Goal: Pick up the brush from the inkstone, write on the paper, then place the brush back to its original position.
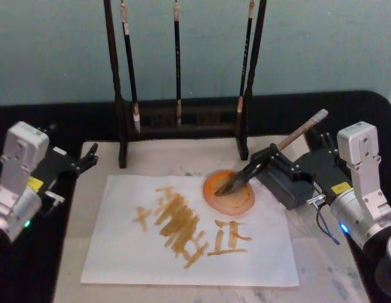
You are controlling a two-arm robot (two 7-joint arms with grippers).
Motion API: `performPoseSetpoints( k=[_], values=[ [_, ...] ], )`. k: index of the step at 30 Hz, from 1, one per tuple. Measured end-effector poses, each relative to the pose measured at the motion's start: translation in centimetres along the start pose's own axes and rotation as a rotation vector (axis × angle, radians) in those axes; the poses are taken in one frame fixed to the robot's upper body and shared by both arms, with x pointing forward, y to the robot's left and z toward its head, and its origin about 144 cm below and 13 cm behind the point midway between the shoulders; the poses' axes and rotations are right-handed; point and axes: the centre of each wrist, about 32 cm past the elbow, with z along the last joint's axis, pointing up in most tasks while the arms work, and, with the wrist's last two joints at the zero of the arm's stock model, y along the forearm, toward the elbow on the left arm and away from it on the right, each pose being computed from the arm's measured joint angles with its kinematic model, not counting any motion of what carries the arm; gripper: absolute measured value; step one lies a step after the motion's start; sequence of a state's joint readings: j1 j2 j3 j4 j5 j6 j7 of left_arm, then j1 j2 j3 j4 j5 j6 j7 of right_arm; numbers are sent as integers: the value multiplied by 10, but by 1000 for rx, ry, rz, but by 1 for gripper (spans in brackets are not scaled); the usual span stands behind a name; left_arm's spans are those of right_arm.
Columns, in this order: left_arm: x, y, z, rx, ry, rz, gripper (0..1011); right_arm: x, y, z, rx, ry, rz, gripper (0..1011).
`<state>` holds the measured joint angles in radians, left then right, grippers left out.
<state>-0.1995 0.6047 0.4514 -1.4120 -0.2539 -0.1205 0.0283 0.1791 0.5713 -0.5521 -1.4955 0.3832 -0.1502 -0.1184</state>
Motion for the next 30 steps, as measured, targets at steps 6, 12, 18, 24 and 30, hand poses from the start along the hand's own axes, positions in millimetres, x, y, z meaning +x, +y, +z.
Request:
performPoseSetpoints(
  k=[6, 12, 18, 24, 30],
  values=[
    [0, 0, 0, 0, 0, 0, 1010, 0, 0, 0, 0, 0, 0, 1000],
    [0, 0, 0, 0, 0, 0, 1010, 0, 0, 0, 0, 0, 0, 1000],
    [0, 0, 0, 0, 0, 0, 1010, 0, 0, 0, 0, 0, 0, 1000],
    [0, 0, 0, 0, 0, 0, 1010, 0, 0, 0, 0, 0, 0, 1000],
    [0, 0, 0, 0, 0, 0, 1010, 0, 0, 0, 0, 0, 0, 1000]
  ],
)
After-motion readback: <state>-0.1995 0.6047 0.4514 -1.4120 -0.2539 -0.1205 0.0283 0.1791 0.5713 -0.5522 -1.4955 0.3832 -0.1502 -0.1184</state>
